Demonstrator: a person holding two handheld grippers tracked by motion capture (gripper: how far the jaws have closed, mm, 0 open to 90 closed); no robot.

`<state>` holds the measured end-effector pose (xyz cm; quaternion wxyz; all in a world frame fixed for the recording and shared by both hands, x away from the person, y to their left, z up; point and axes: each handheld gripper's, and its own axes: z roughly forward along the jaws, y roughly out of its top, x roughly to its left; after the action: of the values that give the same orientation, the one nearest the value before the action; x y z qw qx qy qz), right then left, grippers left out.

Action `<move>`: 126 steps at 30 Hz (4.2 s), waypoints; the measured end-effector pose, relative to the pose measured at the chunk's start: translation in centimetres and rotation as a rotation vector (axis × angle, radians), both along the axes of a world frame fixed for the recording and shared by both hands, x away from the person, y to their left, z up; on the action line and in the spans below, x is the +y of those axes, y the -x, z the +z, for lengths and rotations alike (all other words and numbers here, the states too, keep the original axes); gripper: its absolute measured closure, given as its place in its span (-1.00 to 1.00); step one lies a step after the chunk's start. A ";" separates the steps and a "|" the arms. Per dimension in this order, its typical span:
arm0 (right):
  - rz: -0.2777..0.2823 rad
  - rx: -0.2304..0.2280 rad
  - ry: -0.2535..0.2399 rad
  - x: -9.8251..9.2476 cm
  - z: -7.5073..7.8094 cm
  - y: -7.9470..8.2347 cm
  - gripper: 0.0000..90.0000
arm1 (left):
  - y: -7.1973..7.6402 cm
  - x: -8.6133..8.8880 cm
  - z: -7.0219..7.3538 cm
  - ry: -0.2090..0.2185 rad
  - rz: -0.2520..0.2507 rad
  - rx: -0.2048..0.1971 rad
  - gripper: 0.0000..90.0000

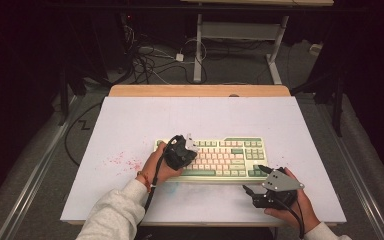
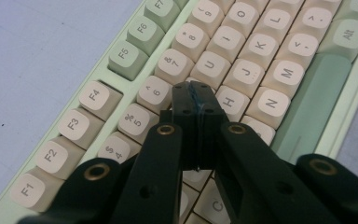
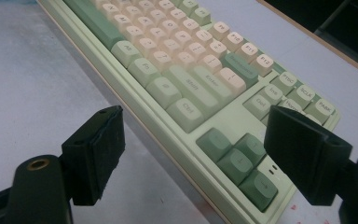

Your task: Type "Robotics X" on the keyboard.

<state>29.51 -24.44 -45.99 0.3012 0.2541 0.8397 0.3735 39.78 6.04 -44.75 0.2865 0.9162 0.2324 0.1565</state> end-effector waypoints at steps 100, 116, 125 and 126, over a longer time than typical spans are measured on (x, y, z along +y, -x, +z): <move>0.030 0.061 -0.069 1.2 1.0 -1.4 0.74 | 9.0 11.7 -2.0 0.053 0.139 -0.241 -0.60; 0.079 0.098 -0.055 4.1 1.8 -4.0 1.00 | 9.1 12.1 -2.3 0.059 0.154 -0.222 -0.60; 0.091 0.114 -0.043 6.1 1.8 -5.8 1.00 | 9.0 11.9 -2.5 0.049 0.139 -0.205 -0.60; 0.094 0.115 -0.039 6.4 1.8 -6.0 1.00 | 9.0 11.9 -2.4 0.053 0.141 -0.208 -0.60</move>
<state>35.53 -18.04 -44.19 0.2299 0.2412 0.8592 0.3883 30.77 17.91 -47.20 0.3215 0.8685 0.2692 0.2644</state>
